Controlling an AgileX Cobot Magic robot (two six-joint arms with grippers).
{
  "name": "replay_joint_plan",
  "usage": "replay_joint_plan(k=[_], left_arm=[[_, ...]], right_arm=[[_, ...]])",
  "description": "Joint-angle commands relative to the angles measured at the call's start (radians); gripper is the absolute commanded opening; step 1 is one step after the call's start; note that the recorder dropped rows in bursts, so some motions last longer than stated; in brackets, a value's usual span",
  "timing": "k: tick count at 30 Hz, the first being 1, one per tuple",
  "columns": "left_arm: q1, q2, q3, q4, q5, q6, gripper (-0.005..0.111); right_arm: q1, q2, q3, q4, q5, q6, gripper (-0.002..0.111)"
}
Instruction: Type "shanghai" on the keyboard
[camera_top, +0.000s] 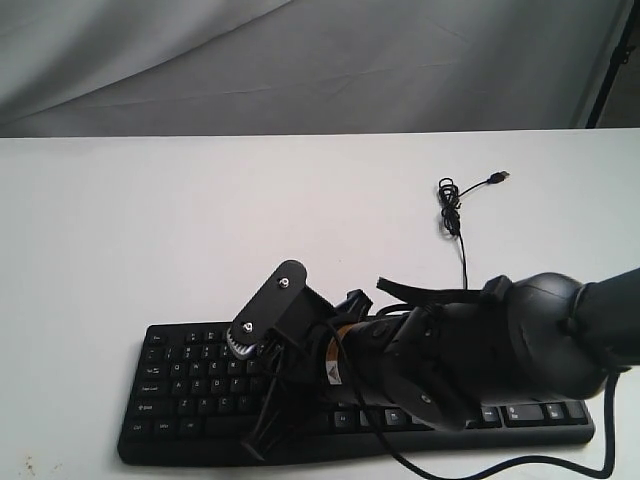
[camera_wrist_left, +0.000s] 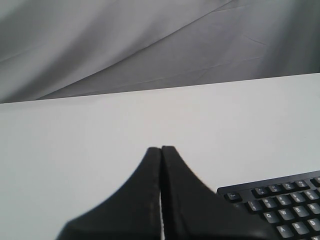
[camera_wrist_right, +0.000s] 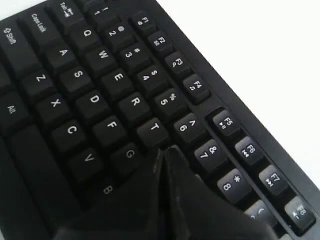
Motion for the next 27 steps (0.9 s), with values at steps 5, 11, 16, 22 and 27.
replay_joint_plan(k=[5,11,16,22,27], left_arm=[[-0.004,-0.003,0.004,0.005,-0.006,-0.003,0.000],[-0.004,-0.003,0.004,0.005,-0.006,-0.003,0.000],[-0.004,-0.003,0.004,0.005,-0.006,-0.003,0.000],[-0.004,-0.003,0.004,0.005,-0.006,-0.003,0.000],[-0.004,-0.003,0.004,0.005,-0.006,-0.003,0.000]], right_arm=[[0.002,0.002,0.006,-0.008,0.003,0.000,0.000],[0.002,0.002,0.006,-0.008,0.022,0.000,0.000],[0.005,0.002,0.006,-0.008,0.022,-0.002,0.000],[0.012,0.006,0.006,-0.008,0.020,-0.002,0.000],[0.012,0.023,0.006,-0.008,0.013,-0.002,0.000]])
